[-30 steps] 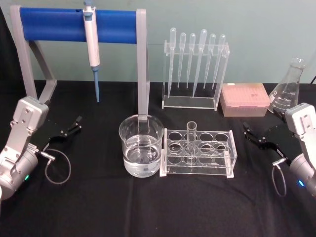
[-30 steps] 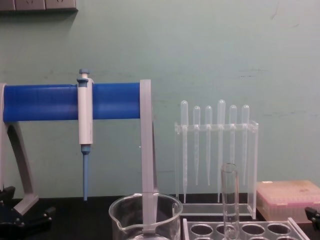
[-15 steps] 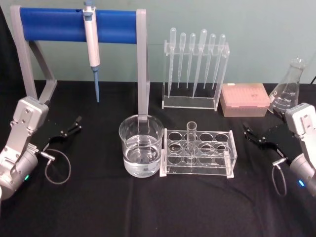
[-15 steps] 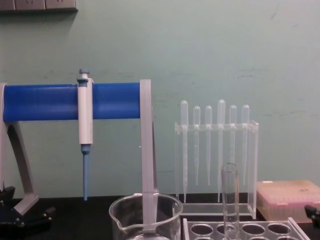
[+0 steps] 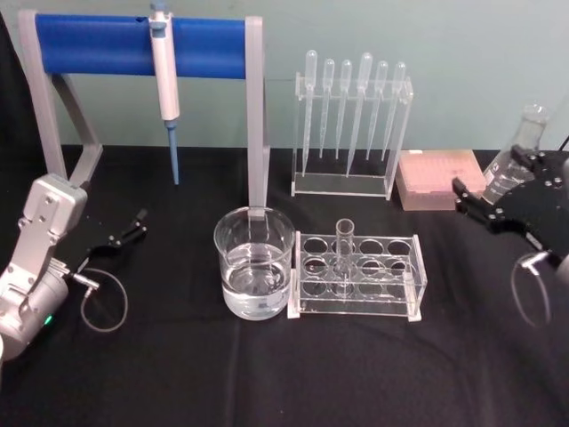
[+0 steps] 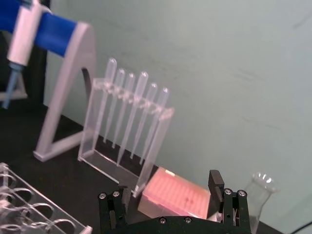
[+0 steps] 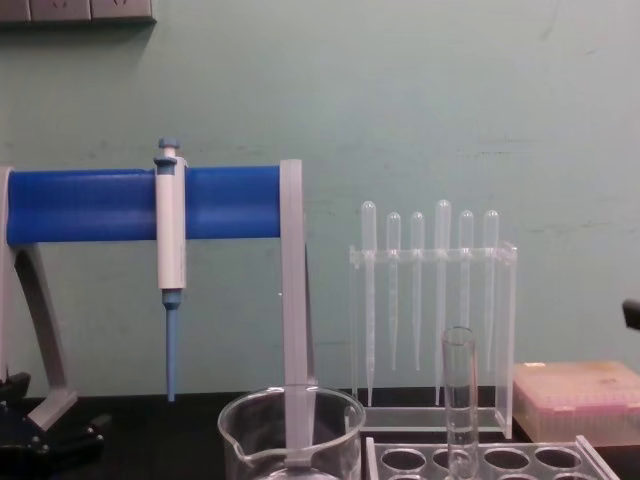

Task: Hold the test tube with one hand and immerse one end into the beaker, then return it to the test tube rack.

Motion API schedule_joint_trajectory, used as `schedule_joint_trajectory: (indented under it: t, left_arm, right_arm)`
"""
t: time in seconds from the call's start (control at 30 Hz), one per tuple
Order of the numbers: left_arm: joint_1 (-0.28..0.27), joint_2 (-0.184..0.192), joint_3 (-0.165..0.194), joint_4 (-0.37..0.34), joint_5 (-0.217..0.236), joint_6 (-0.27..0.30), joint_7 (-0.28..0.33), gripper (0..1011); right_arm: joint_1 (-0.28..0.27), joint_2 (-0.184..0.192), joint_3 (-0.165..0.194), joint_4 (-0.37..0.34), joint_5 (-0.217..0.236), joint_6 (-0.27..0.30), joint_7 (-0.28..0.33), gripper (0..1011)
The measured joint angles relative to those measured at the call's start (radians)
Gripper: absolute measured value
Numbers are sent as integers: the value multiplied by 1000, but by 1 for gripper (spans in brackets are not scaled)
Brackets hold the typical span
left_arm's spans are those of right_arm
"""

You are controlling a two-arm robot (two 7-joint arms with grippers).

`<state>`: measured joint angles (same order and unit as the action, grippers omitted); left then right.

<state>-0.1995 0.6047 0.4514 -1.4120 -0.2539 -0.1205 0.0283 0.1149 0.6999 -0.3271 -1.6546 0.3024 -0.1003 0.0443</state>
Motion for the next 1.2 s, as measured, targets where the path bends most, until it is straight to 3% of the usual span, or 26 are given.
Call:
schedule_joint_trajectory:
  t: [0.07,0.17,0.3,0.4,0.63,0.83,0.93,1.2]
  left_arm:
    - [0,0,0,0,0,0,0,1000]
    - [0,0,0,0,0,0,0,1000]
    - [0,0,0,0,0,0,0,1000]
    - [0,0,0,0,0,0,0,1000]
    - [0,0,0,0,0,0,0,1000]
    - [0,0,0,0,0,0,0,1000]
    - [0,0,0,0,0,0,0,1000]
    - [0,0,0,0,0,0,0,1000]
  right_arm:
    - [-13,13,14,-27,20,12,16,1002]
    - [-46,49,45,-83,85,39,89,1002]
    - [-72,86,59,-121,137,55,179,1002]
    - [-84,115,58,-137,166,63,261,1002]
    - [-71,152,25,-142,181,64,430,1002]
    - [-29,141,-1,-117,199,94,526,1002]
    - [17,124,-27,-89,211,124,590,1002]
    - [114,89,-92,-36,218,171,664,1002]
